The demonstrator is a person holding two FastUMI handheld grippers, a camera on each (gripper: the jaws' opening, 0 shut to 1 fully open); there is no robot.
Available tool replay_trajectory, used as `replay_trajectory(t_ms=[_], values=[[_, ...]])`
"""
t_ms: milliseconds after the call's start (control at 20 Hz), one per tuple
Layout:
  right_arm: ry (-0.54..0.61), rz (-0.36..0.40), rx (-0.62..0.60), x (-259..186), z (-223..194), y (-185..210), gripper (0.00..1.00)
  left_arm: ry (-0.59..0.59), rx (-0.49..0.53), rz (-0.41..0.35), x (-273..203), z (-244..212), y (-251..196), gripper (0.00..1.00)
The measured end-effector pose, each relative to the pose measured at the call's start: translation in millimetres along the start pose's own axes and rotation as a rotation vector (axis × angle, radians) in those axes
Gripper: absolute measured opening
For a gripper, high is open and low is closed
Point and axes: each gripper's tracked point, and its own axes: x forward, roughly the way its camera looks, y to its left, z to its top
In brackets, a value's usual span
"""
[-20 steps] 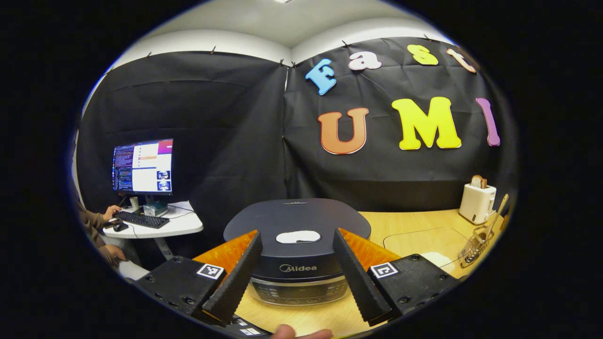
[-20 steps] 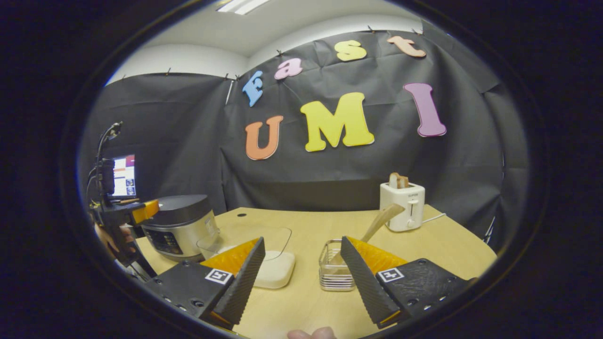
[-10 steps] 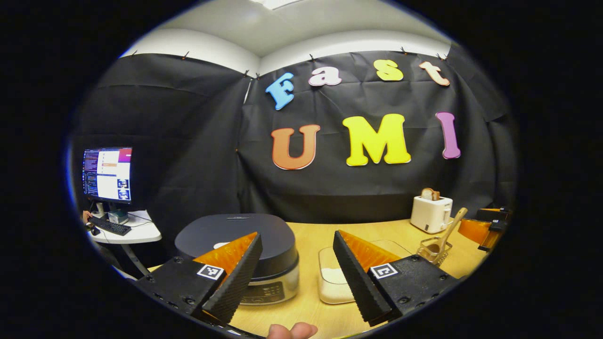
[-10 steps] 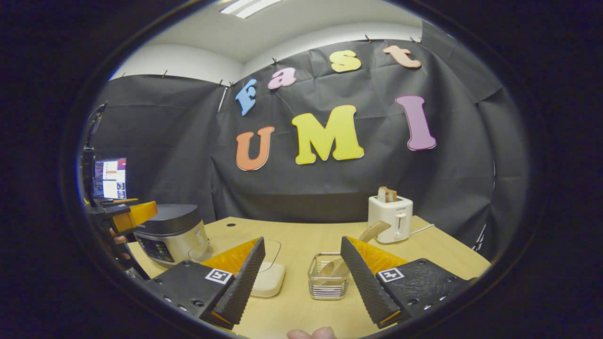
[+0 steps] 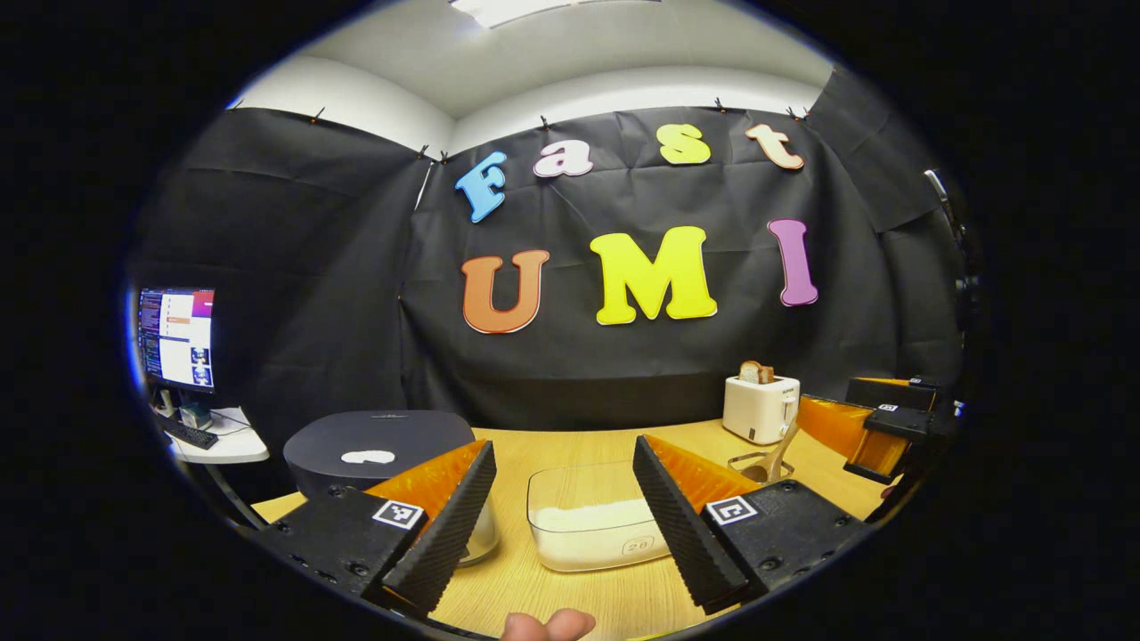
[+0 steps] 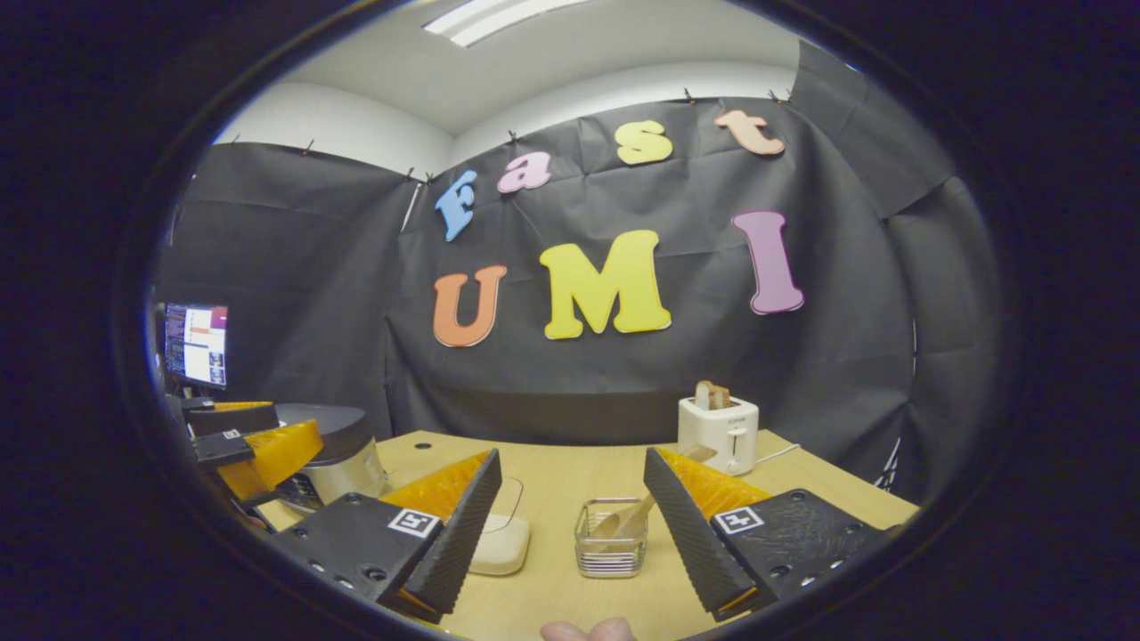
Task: Close the left gripper, press the button to open the rice cooker; take a wooden spoon from the chopstick holder with the right hand, scoop a spoonful of rice and pour it into the rice cooker, then put the wooden spoon back into the chopstick holder.
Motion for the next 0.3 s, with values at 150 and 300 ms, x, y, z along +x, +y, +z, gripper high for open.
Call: replay_trajectory(t_ms=[150, 300], values=[[-0.01, -0.013, -0.017, -8, 6, 4, 0.92, 0.005, -0.002, -0.001, -6, 1, 1, 0.99], [-0.025, -0.013, -0.019, -13, 4, 9, 0.95, -0.003, -0.015, -0.016, -8, 5, -4, 0.99]])
